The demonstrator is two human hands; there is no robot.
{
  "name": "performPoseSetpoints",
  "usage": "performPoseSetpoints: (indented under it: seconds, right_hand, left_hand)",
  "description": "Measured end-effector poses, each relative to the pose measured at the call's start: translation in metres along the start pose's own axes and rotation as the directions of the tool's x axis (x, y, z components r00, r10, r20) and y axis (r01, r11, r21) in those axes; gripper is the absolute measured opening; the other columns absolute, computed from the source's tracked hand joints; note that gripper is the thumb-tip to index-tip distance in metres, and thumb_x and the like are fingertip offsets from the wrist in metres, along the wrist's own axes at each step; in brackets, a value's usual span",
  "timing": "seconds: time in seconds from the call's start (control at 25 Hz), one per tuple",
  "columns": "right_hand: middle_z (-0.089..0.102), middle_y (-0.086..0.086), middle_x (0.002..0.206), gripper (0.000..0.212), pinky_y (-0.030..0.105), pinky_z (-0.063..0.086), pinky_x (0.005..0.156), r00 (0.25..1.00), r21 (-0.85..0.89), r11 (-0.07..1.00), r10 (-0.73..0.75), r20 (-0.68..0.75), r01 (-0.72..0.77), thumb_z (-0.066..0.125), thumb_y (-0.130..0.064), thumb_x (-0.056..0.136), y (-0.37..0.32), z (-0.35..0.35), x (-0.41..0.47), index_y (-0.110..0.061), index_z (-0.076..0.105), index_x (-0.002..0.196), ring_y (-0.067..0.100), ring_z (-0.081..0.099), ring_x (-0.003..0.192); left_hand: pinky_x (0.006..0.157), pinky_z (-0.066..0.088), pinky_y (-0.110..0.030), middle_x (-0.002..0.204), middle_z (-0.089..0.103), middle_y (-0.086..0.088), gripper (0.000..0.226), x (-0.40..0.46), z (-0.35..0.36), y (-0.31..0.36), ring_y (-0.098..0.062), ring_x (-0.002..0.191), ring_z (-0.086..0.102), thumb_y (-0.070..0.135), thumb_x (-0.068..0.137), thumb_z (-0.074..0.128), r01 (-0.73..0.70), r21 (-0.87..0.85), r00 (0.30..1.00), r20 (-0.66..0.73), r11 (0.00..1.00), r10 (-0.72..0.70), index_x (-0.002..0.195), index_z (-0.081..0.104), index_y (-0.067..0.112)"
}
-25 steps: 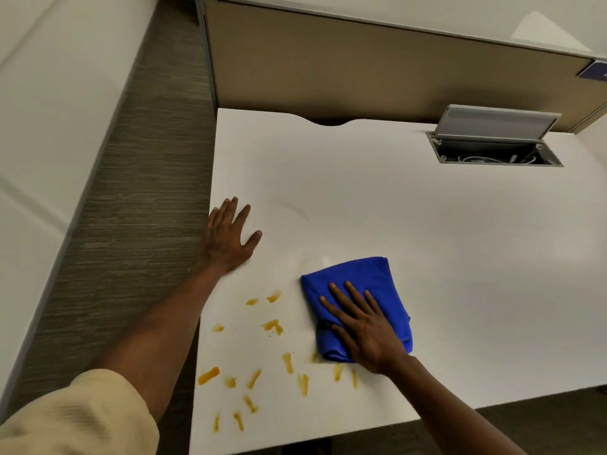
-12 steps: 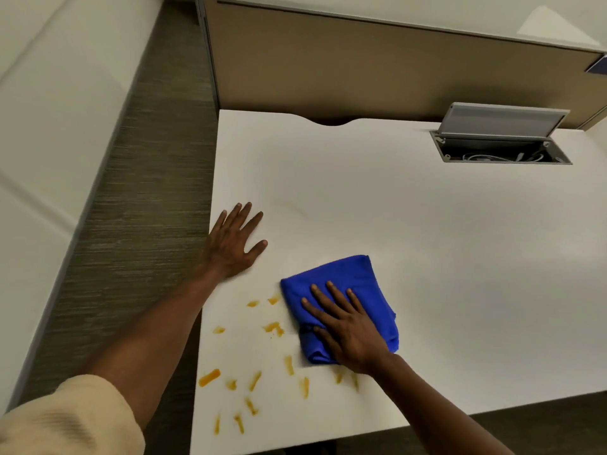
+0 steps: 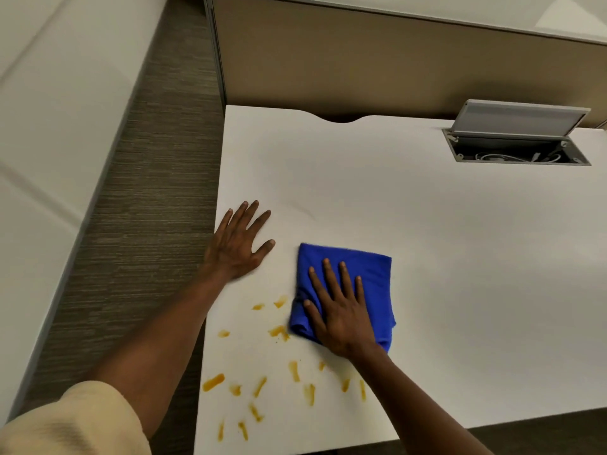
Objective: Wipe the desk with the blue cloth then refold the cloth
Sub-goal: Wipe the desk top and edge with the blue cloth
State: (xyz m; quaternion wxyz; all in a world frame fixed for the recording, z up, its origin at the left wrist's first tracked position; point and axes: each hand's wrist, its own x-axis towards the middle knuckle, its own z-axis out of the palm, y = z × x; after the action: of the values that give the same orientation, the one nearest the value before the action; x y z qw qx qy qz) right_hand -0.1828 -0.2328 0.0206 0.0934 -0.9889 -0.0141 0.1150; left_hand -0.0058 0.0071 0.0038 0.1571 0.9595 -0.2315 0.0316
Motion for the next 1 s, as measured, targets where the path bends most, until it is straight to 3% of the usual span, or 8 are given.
performPoseSetpoints:
  seconds: [0.16,0.36,0.56,0.68,0.8,1.0]
  right_hand:
    - [-0.011,-0.011,0.175,0.064,0.050,-0.009,0.127,0.979,-0.048,0.978,-0.203,0.025,0.204,0.015,-0.066,0.107,0.026,0.002,-0.018,-0.044,-0.003,0.164,0.022,-0.014,0.161]
    - [-0.015,-0.009,0.174,0.065,0.049,-0.007,0.129,0.999,-0.034,0.999,-0.021,-0.033,0.020,0.004,-0.064,0.103,0.021,-0.019,0.069,-0.044,-0.009,0.163,0.022,-0.017,0.160]
    - [-0.003,-0.005,0.175,0.062,0.050,-0.001,0.131,0.999,0.047,0.999,0.024,-0.034,-0.022,0.020,-0.053,0.110,-0.004,-0.036,0.129,-0.032,0.004,0.167,0.025,-0.007,0.162]
    - [0.005,-0.007,0.174,0.062,0.045,0.003,0.132,0.994,0.098,0.990,-0.100,-0.054,0.105,0.020,-0.051,0.109,0.004,-0.023,0.080,-0.028,0.013,0.166,0.021,-0.005,0.162]
    - [0.004,-0.010,0.175,0.059,0.038,-0.001,0.131,0.974,0.100,0.969,-0.225,-0.005,0.224,0.016,-0.053,0.111,0.016,-0.006,0.028,-0.033,0.009,0.166,0.014,-0.005,0.162]
    - [0.001,-0.011,0.173,0.058,0.041,0.000,0.132,0.968,0.035,0.967,-0.252,0.000,0.252,0.029,-0.044,0.111,0.009,-0.029,0.113,-0.033,0.006,0.163,0.016,-0.005,0.161]
  left_hand:
    - [0.129,0.010,-0.048,0.172,0.019,-0.003,0.072,0.002,0.006,-0.003,-0.021,0.160,0.012,0.064,0.098,0.034,0.027,-0.008,1.000,-0.015,1.000,-0.027,0.161,0.029,0.030]
    - [0.128,0.016,-0.049,0.170,0.025,-0.004,0.069,0.004,0.015,-0.006,-0.022,0.158,0.018,0.063,0.099,0.038,0.019,0.019,0.997,-0.075,1.000,-0.018,0.160,0.032,0.030]
    - [0.128,0.017,-0.049,0.171,0.023,-0.003,0.071,0.004,0.015,-0.007,-0.021,0.159,0.017,0.063,0.100,0.036,0.013,0.010,0.997,-0.072,1.000,-0.012,0.161,0.029,0.028]
    - [0.127,0.018,-0.050,0.171,0.024,-0.004,0.071,0.004,0.017,-0.007,-0.021,0.159,0.017,0.064,0.101,0.034,0.032,0.008,0.996,-0.082,0.999,-0.031,0.162,0.028,0.026]
    - [0.128,0.017,-0.049,0.171,0.023,-0.005,0.073,0.006,0.020,-0.008,-0.021,0.159,0.017,0.065,0.101,0.032,0.035,0.018,0.995,-0.089,0.999,-0.033,0.162,0.028,0.025]
    - [0.128,0.017,-0.048,0.169,0.027,-0.007,0.071,0.006,0.019,-0.007,-0.024,0.158,0.021,0.062,0.101,0.036,0.019,0.002,0.994,-0.108,1.000,-0.019,0.161,0.031,0.023]
